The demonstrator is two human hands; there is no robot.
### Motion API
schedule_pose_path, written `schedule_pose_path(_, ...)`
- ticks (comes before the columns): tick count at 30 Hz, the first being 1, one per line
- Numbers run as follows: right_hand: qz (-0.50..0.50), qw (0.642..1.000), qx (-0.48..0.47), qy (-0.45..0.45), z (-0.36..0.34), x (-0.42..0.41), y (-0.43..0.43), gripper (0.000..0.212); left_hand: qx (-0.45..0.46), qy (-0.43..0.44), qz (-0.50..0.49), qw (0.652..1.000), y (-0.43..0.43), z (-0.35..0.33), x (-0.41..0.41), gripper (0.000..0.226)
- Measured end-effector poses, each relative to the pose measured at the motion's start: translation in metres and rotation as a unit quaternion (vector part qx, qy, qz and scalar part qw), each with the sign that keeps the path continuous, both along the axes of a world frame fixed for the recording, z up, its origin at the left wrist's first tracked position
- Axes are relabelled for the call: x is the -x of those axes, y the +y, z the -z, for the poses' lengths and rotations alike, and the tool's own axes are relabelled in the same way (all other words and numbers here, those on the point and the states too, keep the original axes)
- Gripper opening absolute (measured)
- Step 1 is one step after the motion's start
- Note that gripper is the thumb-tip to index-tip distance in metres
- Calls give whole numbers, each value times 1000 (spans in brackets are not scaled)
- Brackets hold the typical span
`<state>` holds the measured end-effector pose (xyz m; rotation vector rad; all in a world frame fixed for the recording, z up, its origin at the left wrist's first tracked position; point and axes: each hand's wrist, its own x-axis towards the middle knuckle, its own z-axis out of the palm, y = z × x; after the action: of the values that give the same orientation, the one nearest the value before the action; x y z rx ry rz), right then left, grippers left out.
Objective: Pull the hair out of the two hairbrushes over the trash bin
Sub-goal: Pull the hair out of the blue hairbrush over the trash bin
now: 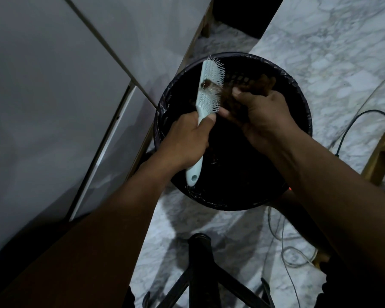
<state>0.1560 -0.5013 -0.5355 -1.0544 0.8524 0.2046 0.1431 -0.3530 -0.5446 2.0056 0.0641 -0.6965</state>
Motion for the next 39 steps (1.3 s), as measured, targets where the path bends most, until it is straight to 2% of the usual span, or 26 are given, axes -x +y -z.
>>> schedule_pose_path(4, 62, 994, -87, 38, 3, -3, -1, 16, 30, 10, -9, 999, 1, 3, -1, 51)
schedule_pose_path(8, 84, 989, -103, 70, 6, -4, -1, 23, 32, 13, -9, 999, 1, 4, -1, 41)
schedule_pose_path(11, 4, 998, -33, 58, 10, -6, -5, 36, 11, 10, 0, 1000, 0, 3, 1, 46)
schedule_pose_path(14, -67, 997, 28, -15, 7, -2, -3, 44, -2, -9, 14, 1000, 0, 0, 2, 43)
schedule_pose_path(17, -69, 990, 108, -66, 6, 3, 1, 34, -10, -12, 36, 999, 0, 0, 4, 39)
schedule_pose_path(20, -70, 976, 192, -82, 9, 3, 0, 12, -10, -9, 52, 999, -1, 0, 6, 39)
schedule_pose_path(23, -32, 989, 131, -53, 5, 1, -1, 5, 13, 10, 23, 1000, -2, 0, 3, 40)
schedule_pose_path(26, 10, 1000, 15, -20, 0, -2, 2, 12, 29, 24, -32, 999, -1, 1, -2, 44)
schedule_pose_path(29, 8, 999, -33, -7, -2, -3, 3, 22, 19, 20, -37, 999, 0, 2, -2, 45)
schedule_pose_path(33, -42, 998, 31, -46, -1, -4, 4, 39, 16, 17, 0, 1000, -2, -1, 2, 42)
schedule_pose_path(36, -69, 994, 64, -61, -1, -4, 6, 28, -4, -1, 17, 1000, -1, -2, 3, 41)
schedule_pose_path(39, -79, 989, 87, -91, 2, 2, 8, 37, -3, -10, 23, 1000, 0, -2, 5, 37)
